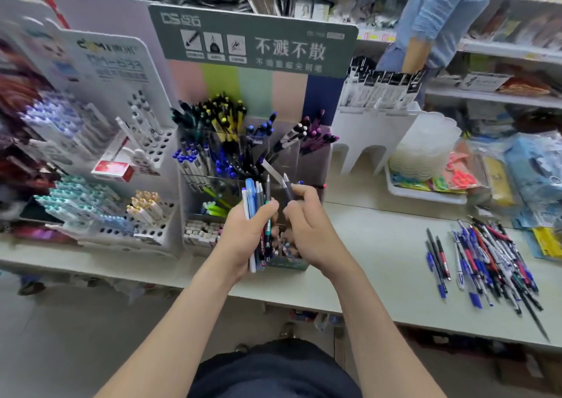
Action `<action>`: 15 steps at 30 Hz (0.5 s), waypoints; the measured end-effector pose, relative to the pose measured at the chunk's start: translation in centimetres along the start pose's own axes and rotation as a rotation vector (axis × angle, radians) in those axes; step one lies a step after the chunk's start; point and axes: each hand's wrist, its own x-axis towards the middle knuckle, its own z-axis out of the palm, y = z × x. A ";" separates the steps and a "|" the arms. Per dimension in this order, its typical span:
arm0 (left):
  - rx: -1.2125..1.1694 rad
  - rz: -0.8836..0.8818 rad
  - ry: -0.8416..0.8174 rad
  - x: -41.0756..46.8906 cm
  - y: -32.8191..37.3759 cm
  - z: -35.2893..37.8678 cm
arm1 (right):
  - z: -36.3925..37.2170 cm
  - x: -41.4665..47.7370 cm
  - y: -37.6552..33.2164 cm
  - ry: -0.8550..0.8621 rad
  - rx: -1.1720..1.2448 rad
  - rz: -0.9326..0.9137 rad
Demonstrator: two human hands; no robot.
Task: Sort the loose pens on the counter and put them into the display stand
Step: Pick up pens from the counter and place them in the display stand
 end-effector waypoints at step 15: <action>0.186 0.135 0.161 3.7 3.6 0.9 | -4.0 12.5 -11.9 0.224 -1.345 -0.301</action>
